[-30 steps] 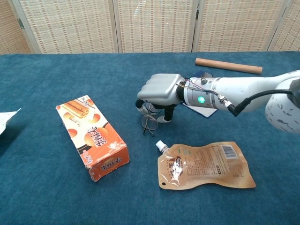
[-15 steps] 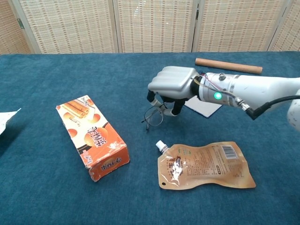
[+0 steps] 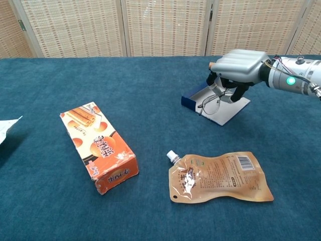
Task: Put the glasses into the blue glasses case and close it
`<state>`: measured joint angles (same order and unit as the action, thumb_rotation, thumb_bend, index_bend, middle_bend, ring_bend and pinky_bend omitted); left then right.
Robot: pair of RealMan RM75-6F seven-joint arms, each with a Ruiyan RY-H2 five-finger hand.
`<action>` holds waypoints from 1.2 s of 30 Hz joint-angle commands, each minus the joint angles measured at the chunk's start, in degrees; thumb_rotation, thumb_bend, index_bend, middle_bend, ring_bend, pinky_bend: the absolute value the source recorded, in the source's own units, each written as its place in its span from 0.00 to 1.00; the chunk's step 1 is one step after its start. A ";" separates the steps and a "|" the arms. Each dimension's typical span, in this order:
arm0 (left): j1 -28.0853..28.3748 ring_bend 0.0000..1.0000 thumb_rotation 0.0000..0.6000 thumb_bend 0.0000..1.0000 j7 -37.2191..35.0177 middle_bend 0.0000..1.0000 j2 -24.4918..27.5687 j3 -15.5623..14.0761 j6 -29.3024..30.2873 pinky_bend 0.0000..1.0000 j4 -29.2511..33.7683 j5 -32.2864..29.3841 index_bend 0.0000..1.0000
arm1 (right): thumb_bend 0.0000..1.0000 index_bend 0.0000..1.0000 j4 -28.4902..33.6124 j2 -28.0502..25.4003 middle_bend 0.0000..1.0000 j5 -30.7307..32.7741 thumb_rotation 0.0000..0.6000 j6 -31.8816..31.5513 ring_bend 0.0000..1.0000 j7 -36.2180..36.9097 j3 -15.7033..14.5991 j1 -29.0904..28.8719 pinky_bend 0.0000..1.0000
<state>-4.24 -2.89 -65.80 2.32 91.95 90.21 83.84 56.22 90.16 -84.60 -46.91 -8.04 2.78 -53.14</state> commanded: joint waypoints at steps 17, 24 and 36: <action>0.08 0.10 1.00 0.19 1.51 0.15 0.33 0.10 -0.50 0.26 1.10 -0.63 0.17 | 0.41 0.42 -15.01 8.76 0.98 0.83 1.00 3.17 1.00 3.93 1.44 -1.97 1.00; 0.43 0.10 1.00 0.19 1.88 0.15 0.27 0.09 -0.85 0.26 1.30 -0.33 0.17 | 0.38 0.16 -14.50 9.08 0.97 1.44 1.00 0.05 1.00 3.01 2.43 -0.61 1.00; 0.74 0.10 1.00 0.19 1.97 0.15 0.18 0.04 -1.32 0.26 1.27 -0.25 0.17 | 0.26 0.00 -12.11 9.06 0.95 3.73 1.00 -0.33 1.00 -2.49 3.16 1.40 1.00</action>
<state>-3.50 -0.92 -65.62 2.35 90.63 91.48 83.59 44.05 99.06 -81.01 -47.44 -10.21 5.91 -51.81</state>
